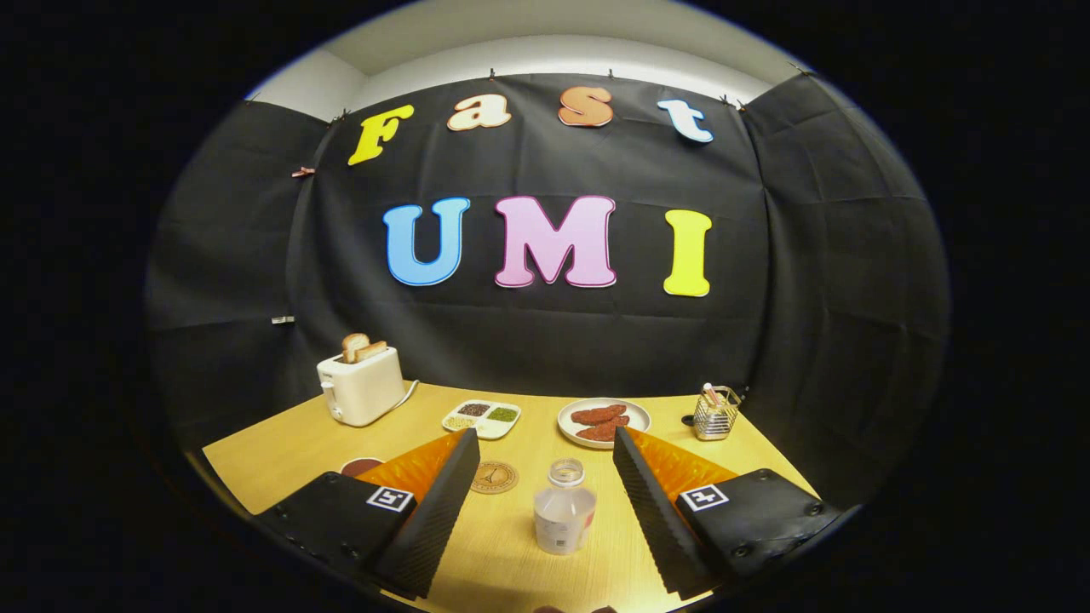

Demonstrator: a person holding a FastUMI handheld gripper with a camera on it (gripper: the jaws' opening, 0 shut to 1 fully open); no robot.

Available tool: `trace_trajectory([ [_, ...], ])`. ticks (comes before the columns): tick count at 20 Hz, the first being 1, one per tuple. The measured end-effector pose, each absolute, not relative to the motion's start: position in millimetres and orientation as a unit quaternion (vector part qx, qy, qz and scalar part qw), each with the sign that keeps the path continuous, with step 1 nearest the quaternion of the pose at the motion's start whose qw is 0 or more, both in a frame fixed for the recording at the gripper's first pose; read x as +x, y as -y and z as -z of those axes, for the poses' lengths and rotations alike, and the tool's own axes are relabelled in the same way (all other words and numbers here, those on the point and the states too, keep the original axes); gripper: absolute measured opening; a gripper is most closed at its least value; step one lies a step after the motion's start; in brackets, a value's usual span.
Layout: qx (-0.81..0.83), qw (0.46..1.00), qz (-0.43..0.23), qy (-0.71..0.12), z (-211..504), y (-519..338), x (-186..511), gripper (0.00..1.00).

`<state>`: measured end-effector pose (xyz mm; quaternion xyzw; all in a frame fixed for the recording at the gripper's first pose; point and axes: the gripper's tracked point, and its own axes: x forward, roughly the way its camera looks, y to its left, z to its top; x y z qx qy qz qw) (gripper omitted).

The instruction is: Take the bottle from table, then pour the juice into the cup, finally place the bottle on the coaster

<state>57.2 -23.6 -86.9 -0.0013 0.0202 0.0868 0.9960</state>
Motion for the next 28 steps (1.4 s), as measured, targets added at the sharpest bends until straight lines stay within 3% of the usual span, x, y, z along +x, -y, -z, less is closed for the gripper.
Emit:
trace_trajectory([
  [28,-0.01,0.992,-0.101,-0.08,223.1,24.0,124.7,0.98],
])
